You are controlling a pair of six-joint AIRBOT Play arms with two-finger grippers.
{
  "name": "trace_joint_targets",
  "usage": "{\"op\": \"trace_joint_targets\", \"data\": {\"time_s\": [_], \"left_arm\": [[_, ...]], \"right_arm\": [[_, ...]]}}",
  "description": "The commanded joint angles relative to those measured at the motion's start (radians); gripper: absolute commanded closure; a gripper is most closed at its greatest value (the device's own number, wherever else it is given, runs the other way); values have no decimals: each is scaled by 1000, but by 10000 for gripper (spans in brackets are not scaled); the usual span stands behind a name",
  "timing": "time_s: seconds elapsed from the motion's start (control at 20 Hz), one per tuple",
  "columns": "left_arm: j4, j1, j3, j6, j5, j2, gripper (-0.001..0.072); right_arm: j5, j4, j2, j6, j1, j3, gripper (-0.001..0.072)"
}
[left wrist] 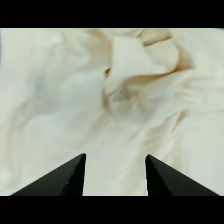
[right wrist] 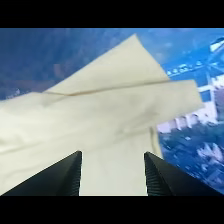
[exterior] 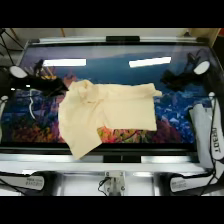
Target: Fold the shirts.
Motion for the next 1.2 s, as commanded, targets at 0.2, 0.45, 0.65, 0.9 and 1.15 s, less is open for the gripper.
{"op": "trace_joint_targets", "data": {"time_s": [0.2,0.45,0.65,0.9,1.15], "left_arm": [[100,286,-499,90,-182,319,263],[-75,251,-812,168,86,340,262],[-89,189,-825,163,204,299,265],[-102,137,-816,105,299,295,663],[-101,137,-755,116,261,321,670]], "right_arm": [[433,-240,186,-101,-148,-204,206],[330,-53,206,-104,-132,-370,204],[319,-74,206,-111,-132,-385,204],[201,-5,206,-117,-129,-532,204],[49,42,163,-146,-35,-645,203]]}}
